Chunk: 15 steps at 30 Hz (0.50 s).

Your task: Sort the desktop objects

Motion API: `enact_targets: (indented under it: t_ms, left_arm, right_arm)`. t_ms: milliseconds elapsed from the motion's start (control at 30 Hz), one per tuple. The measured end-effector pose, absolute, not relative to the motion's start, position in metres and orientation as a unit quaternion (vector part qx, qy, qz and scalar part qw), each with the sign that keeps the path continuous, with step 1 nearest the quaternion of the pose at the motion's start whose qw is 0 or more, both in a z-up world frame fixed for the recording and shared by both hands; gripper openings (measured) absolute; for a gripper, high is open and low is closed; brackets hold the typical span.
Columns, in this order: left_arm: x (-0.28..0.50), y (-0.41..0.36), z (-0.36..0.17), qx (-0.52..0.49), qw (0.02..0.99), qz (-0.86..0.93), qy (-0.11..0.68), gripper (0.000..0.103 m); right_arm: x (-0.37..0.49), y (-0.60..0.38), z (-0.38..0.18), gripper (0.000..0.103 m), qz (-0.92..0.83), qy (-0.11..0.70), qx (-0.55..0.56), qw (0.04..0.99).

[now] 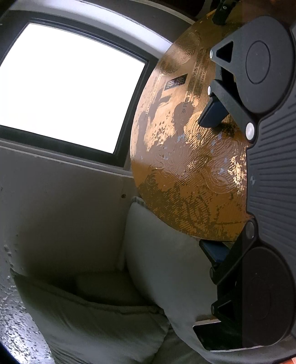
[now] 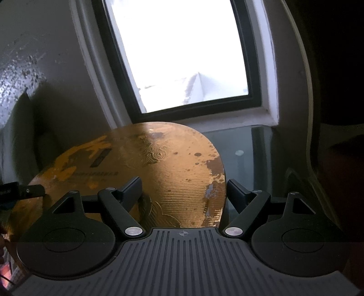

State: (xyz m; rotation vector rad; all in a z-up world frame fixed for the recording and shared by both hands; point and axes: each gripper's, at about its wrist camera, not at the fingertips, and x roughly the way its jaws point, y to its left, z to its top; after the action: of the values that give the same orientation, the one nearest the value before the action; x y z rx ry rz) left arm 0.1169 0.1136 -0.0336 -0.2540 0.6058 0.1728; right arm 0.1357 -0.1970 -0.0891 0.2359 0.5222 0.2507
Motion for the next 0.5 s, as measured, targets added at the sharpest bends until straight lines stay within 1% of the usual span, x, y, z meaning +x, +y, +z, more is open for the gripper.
enact_targets:
  t_ms: [500]
  left_arm:
    - [0.122,0.107,-0.027,-0.127,0.936,0.100,0.311,0.101]
  right_arm:
    - [0.154,-0.192,-0.083,0.083,0.135,0.269,0.101,0.948]
